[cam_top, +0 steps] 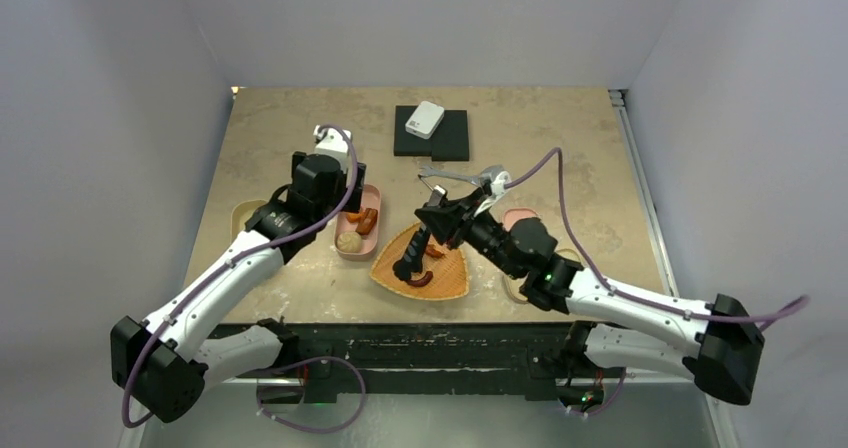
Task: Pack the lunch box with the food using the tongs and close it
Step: Pick up the fake food from the plate.
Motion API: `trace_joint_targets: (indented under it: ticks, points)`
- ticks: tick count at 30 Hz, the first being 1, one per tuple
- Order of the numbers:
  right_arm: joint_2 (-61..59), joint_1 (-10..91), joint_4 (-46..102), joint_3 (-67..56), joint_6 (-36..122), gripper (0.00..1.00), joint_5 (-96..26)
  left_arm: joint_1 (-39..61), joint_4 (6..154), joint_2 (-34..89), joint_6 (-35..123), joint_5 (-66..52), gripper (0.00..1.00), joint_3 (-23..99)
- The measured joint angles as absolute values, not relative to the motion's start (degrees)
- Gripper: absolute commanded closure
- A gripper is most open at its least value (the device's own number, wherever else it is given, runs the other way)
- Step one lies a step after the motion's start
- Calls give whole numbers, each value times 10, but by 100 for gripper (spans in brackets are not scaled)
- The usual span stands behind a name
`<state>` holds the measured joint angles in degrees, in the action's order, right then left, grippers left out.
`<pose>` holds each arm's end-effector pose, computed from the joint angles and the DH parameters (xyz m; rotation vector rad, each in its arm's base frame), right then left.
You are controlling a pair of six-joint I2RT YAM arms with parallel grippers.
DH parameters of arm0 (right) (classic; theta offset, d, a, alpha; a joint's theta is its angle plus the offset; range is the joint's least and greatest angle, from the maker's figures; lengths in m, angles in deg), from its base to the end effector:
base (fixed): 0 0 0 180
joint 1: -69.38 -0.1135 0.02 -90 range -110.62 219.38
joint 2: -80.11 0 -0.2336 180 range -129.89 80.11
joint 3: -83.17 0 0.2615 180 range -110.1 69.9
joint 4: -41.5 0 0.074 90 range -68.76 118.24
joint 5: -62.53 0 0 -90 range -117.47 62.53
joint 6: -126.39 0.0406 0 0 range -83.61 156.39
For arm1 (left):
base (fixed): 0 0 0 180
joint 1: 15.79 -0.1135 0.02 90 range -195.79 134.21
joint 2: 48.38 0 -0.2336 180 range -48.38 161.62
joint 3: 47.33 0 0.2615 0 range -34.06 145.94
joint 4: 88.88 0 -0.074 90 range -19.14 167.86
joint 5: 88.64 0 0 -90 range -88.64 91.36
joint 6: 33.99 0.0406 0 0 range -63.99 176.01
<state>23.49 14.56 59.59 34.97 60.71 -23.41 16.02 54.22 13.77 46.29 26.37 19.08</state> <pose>0.1539 0.2133 0.2895 -0.3321 1.4562 1.0855 0.2342 -0.1251 0.2797 0.1498 2.0762 0.0278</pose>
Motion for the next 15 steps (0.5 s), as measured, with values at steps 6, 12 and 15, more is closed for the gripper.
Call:
trace_joint_targets:
  ticks: [6,12,15]
  points:
    - [166,51,612,351,608,78,-40,148,562,133,468,272,17,187]
    - [115,14,621,351,600,78,81,146,566,134,468,266,18,181]
    - [92,3,621,343,592,77,126,146,569,134,468,262,18,181]
